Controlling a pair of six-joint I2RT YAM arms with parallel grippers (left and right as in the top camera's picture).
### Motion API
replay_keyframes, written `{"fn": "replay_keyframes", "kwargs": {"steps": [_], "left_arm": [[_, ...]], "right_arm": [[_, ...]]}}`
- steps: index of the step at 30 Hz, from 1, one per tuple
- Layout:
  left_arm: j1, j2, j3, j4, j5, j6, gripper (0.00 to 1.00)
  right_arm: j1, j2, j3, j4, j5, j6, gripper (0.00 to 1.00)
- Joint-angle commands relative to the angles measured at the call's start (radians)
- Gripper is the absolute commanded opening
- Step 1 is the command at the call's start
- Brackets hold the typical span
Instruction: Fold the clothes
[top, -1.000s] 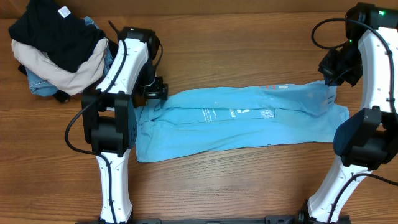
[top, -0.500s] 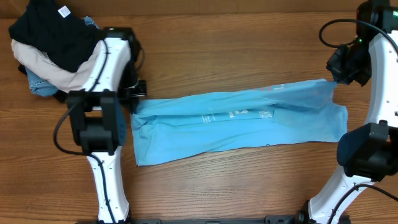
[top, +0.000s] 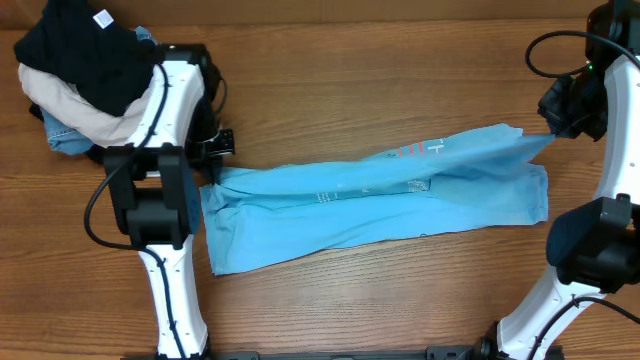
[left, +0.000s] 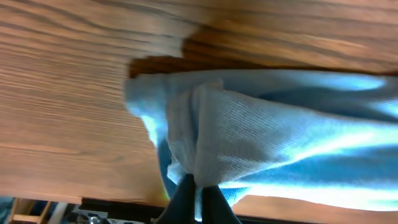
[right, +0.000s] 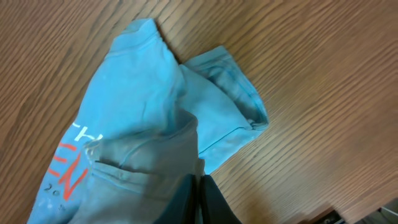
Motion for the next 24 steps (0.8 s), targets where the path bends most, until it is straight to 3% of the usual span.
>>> {"fn": "replay_keyframes", "kwargs": {"steps": [1,8,10,14,15,17,19,21,24], "left_arm": [[-0.035,-0.005,-0.037,-0.005,0.028,0.019,0.04],[-0.04,-0.007,-0.142,-0.005,0.017,0.019,0.04],[-0.04,-0.008,-0.151,-0.005,0.012,0.019,0.04],[-0.04,-0.042,-0.152,-0.005,-0.002,0.018,0.04],[-0.04,-0.06,-0.152,-0.005,-0.014,0.018,0.04],[-0.04,-0.107,-0.152,-0.005,-0.032,0.018,0.27],[-0.04,-0.153,-0.151,-0.005,-0.056,0.017,0.38],[-0.04,-0.24,-0.151,-0.005,-0.066,0.01,0.59],[-0.04,-0.32,-0.151,-0.004,-0.085,-0.023,0.68]], "right_arm": [[-0.05,-0.024,-0.001,0.003,0.003,0.005,0.07],[-0.056,-0.024,-0.001,0.026,-0.005,0.005,0.15],[-0.056,-0.024,-0.001,0.035,-0.005,0.005,0.25],[-0.056,-0.024,-0.001,0.045,-0.005,0.005,0.36],[-0.056,-0.024,-0.001,0.048,-0.005,0.005,0.49],[-0.056,-0.024,-0.001,0.048,-0.027,0.005,0.74],[-0.056,-0.024,-0.001,0.048,-0.064,-0.004,0.84],[-0.051,-0.024,-0.001,0.049,-0.096,-0.021,0.93],[-0.04,-0.024,-0.001,0.055,-0.096,-0.021,0.99]]}}
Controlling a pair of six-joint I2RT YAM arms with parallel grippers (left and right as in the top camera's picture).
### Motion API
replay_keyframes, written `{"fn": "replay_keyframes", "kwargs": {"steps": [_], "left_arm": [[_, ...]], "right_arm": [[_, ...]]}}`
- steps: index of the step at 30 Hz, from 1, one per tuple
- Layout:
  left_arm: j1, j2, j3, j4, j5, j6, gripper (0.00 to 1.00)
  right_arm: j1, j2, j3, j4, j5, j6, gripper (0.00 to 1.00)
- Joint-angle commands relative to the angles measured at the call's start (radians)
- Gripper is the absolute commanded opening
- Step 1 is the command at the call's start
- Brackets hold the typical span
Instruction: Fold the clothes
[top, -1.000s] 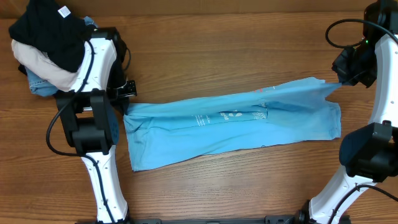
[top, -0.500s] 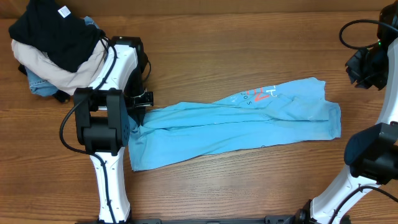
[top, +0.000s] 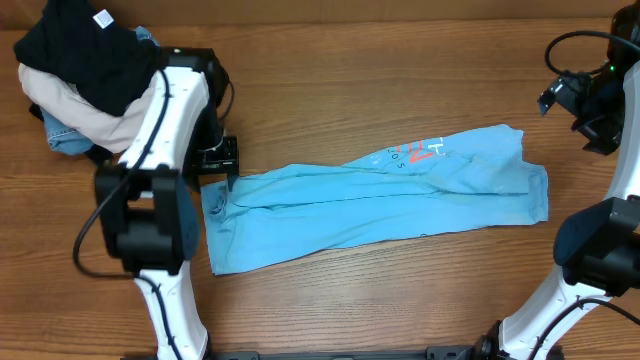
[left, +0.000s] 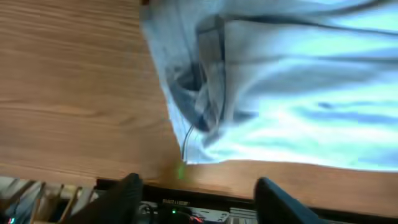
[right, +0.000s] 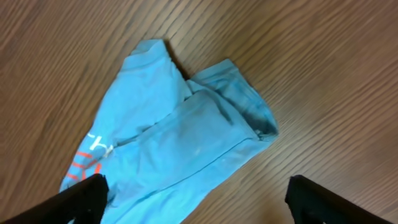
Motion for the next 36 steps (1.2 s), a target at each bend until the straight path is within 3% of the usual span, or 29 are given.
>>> {"fn": "replay_keyframes", "kwargs": {"steps": [1,2,5,7,9,10,13,16,19,27,36], "left_arm": [[0.0,-0.128,0.001,-0.003,-0.061,-0.053,0.82],[0.0,-0.146,0.001,-0.003,-0.066,-0.068,1.0],[-0.011,-0.148,-0.005,0.006,0.048,-0.059,0.96],[-0.048,-0.148,-0.019,0.04,0.101,-0.062,0.5],[-0.092,-0.148,-0.032,0.081,0.103,-0.097,0.15],[-0.126,-0.148,-0.048,0.121,0.103,-0.134,0.04],[-0.184,-0.147,-0.086,0.214,0.103,-0.204,0.04],[-0.227,-0.147,-0.144,0.379,0.103,-0.271,0.04],[-0.242,-0.145,-0.199,0.507,0.119,-0.274,0.04],[-0.245,-0.129,-0.29,0.75,0.15,-0.274,0.04],[-0.25,0.003,-0.293,0.735,0.298,-0.269,0.04]], "right_arm": [[0.019,-0.024,-0.001,0.011,-0.02,-0.008,1.0],[0.025,-0.024,-0.001,0.014,-0.021,-0.008,1.0],[0.039,-0.024,-0.001,0.017,-0.035,-0.008,1.0],[0.051,-0.024,-0.001,0.017,-0.036,-0.008,0.93],[0.064,-0.024,-0.001,0.016,-0.043,-0.008,0.68],[0.075,-0.024,-0.003,0.016,-0.055,-0.008,0.44],[0.109,-0.024,-0.039,0.025,-0.061,-0.009,0.24],[0.155,-0.024,-0.154,0.106,-0.062,-0.008,0.21],[0.186,-0.024,-0.267,0.184,-0.104,-0.008,0.11],[0.225,-0.024,-0.51,0.401,-0.211,-0.007,0.13],[0.225,-0.024,-0.616,0.486,-0.214,-0.007,0.14]]}}
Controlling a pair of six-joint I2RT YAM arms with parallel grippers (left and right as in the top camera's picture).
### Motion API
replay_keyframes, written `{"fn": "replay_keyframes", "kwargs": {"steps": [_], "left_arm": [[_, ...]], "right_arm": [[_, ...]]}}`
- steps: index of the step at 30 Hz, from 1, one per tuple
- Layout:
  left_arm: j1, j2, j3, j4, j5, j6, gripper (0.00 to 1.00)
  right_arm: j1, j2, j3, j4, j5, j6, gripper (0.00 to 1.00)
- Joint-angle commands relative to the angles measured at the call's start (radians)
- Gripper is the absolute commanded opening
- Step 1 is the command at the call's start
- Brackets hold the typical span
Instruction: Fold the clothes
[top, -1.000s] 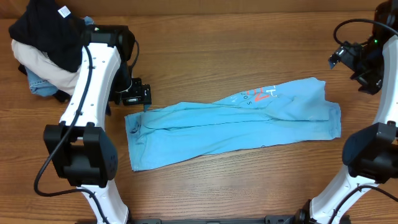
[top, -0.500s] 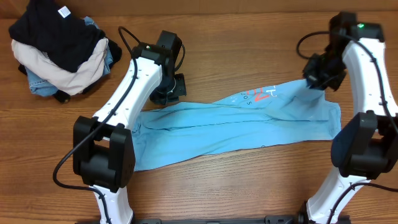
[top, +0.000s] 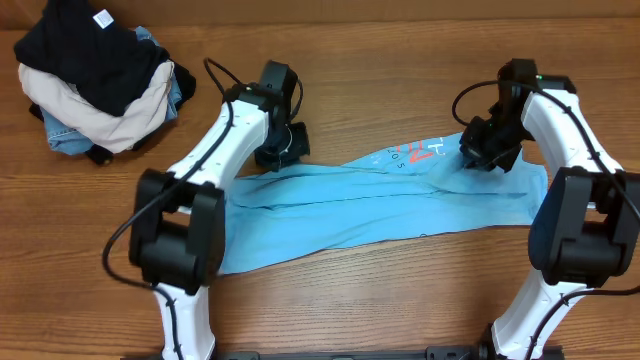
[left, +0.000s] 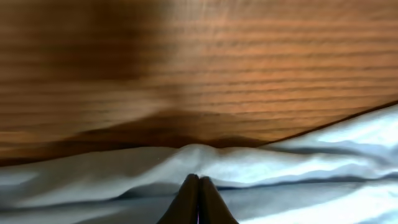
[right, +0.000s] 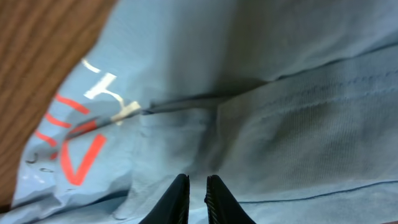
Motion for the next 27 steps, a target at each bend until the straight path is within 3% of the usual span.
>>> {"fn": "replay_keyframes", "kwargs": {"steps": [1,8,17,23,27], "left_arm": [[-0.008,0.061,-0.011,-0.023,0.072,0.001,0.04],[-0.008,0.064,-0.011,-0.171,-0.025,0.024,0.04],[0.013,0.064,-0.011,-0.335,-0.248,-0.006,0.04],[0.093,0.064,-0.012,-0.519,-0.449,-0.083,0.04],[0.184,0.064,-0.012,-0.549,-0.445,-0.084,0.04]], "right_arm": [[0.004,-0.021,-0.032,0.035,-0.007,-0.001,0.15],[0.004,-0.019,-0.143,0.202,-0.003,0.0,0.19],[0.001,-0.019,-0.154,0.219,0.09,0.006,0.22],[0.001,-0.019,-0.153,0.222,0.127,0.006,0.24],[0.001,-0.019,-0.153,0.225,0.126,0.006,0.24]]}}
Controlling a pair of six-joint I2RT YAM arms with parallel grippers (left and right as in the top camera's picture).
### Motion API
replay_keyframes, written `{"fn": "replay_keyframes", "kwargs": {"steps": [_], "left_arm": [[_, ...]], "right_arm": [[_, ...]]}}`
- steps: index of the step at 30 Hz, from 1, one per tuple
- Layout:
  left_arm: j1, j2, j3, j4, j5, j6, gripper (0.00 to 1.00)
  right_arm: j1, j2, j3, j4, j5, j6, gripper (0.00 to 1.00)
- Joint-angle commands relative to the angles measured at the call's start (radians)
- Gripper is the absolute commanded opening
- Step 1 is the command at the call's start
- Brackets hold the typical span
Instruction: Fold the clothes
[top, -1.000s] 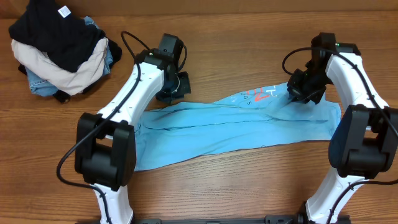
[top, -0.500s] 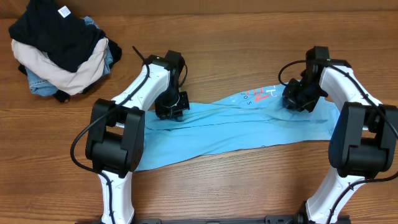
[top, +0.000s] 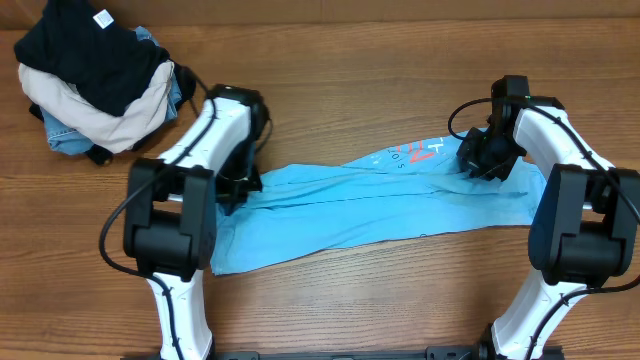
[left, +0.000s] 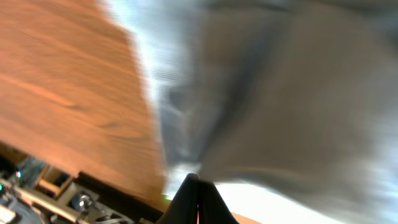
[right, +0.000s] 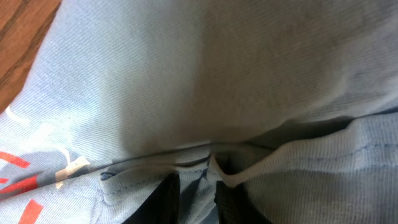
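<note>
A light-blue shirt (top: 380, 205) with a red print (top: 415, 153) lies stretched long across the wooden table (top: 350, 310). My left gripper (top: 238, 187) is down at its left end. In the blurred left wrist view the fingers (left: 198, 183) are pressed together, with blue cloth (left: 273, 93) gathering at their tips. My right gripper (top: 478, 162) rests on the shirt's right part beside the print. Its two fingers (right: 198, 196) stand apart, astride a raised hem fold (right: 217, 168) of the shirt.
A heap of other clothes (top: 95, 75), black on top over beige and denim, sits at the far left corner. Both arms' bases (top: 170, 300) stand at the near edge, either side of the shirt.
My left gripper has moved from the shirt's upper edge down and left to its left end, still shut. The right gripper stays beside the print, its fingers wider apart. The shirt lies much as before.
Both grippers were first shut on the shirt's two ends, holding it stretched. Then both were open and clear of it, the shirt flat on the table. After that both were down on its upper edge. Now the left is at the left end, the right astride a fold.
</note>
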Motion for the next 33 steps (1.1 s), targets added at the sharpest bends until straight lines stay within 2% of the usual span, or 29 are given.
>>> {"fn": "replay_keyframes", "kwargs": {"steps": [1,4,9,15,21,25,27,30,33], "left_arm": [[0.084,0.005,-0.004,-0.018,-0.06,-0.031,0.04],[0.1,-0.006,-0.003,-0.006,-0.061,-0.031,0.04],[0.035,-0.079,-0.001,0.045,-0.054,-0.031,0.04],[-0.054,-0.104,-0.002,0.135,0.184,0.018,0.04],[-0.106,-0.104,-0.028,0.25,0.209,0.029,0.04],[-0.105,-0.104,-0.122,0.371,0.317,0.002,0.04],[-0.105,-0.104,-0.202,0.408,0.323,-0.055,0.04],[-0.104,-0.104,-0.254,0.414,0.315,-0.058,0.04],[-0.101,-0.104,-0.259,0.357,0.22,-0.057,0.04]], "right_arm": [[0.001,-0.019,-0.006,0.008,0.031,0.005,0.25],[0.001,-0.019,-0.006,0.013,0.029,0.005,0.25],[0.001,-0.019,-0.006,0.012,0.029,0.005,0.25],[0.001,-0.019,-0.006,0.01,0.029,0.005,0.25],[0.001,-0.019,-0.006,0.012,0.029,0.005,0.25],[0.001,-0.019,-0.006,0.01,0.029,0.005,0.25],[0.001,-0.019,-0.006,0.01,0.029,0.005,0.25],[0.001,-0.019,-0.006,0.014,0.029,0.005,0.25],[0.001,-0.019,-0.006,0.021,0.044,0.005,0.23]]}}
